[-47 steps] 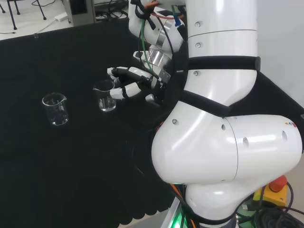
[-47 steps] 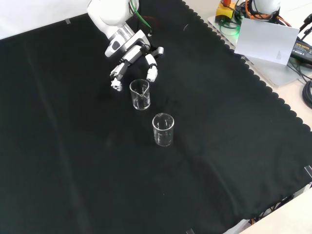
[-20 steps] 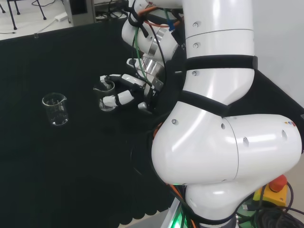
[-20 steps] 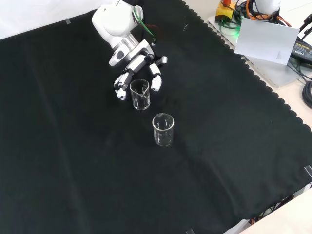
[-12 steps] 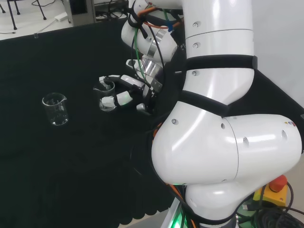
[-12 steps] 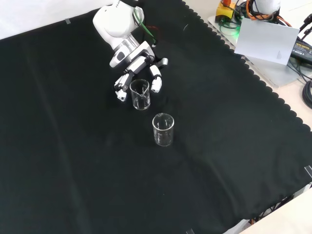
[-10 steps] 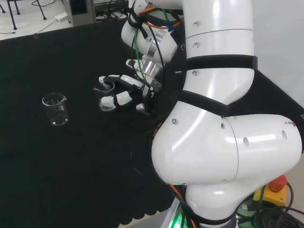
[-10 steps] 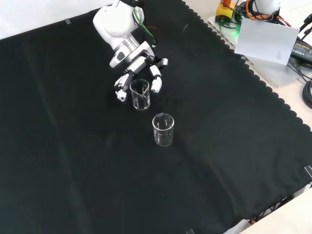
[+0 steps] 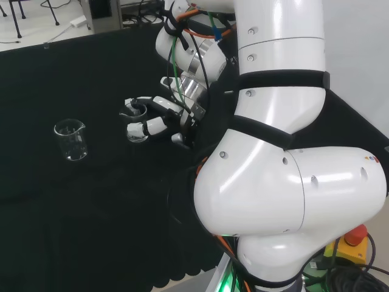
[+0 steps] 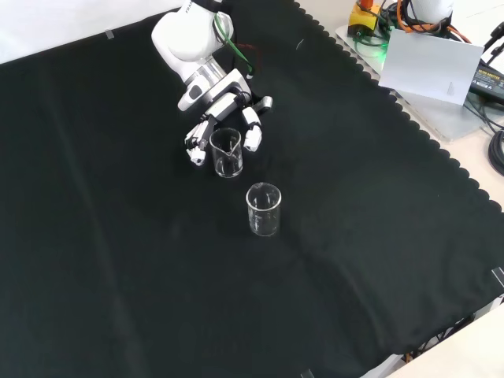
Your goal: Pick up the beaker on the right.
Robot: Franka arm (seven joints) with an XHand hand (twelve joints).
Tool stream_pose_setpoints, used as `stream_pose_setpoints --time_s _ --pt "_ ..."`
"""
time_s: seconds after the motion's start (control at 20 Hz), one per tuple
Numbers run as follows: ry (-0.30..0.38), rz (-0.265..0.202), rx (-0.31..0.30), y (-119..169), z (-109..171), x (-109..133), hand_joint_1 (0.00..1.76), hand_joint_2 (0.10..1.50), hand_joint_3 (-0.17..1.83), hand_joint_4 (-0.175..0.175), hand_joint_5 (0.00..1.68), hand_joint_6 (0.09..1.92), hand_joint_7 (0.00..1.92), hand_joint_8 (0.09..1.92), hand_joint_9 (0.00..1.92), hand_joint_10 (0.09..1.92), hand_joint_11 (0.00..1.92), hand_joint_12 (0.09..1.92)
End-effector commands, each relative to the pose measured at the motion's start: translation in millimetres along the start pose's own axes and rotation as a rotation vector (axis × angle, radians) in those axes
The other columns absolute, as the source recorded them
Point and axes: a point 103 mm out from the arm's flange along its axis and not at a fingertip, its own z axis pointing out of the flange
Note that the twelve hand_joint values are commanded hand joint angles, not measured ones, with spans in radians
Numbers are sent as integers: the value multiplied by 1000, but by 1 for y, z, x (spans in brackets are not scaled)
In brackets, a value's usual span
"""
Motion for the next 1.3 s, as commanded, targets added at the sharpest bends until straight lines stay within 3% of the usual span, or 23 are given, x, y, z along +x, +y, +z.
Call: stream_pose_setpoints --time_s 0.05,0.75,0.8,0.9,0.95,1.0,1.05,1.15,1.3 --pt "-1 8 -6 1 0 0 861 510 662 -29 478 87 295 550 383 611 0 1228" --pt "16 15 -33 8 7 8 899 547 638 -29 545 132 340 537 425 599 0 1291" --pt "14 22 -44 8 7 9 914 565 621 -28 576 222 356 526 441 586 12 1299" --pt "2 43 -92 8 7 9 952 608 602 -28 650 634 411 514 491 566 59 1310" --pt "-2 51 -120 7 6 9 985 715 528 45 784 807 458 526 530 570 111 1312" --pt "-4 66 -152 7 5 10 1021 786 478 86 905 887 520 542 578 575 183 1303" --pt "-4 75 -170 7 5 12 1052 805 482 96 991 918 587 546 634 564 259 1280" --pt "-7 92 -209 7 3 14 1106 755 578 50 1106 898 799 545 783 523 456 1208" --pt "-24 96 -242 8 -4 19 1157 679 675 -52 1197 815 1157 468 1027 417 783 1058"
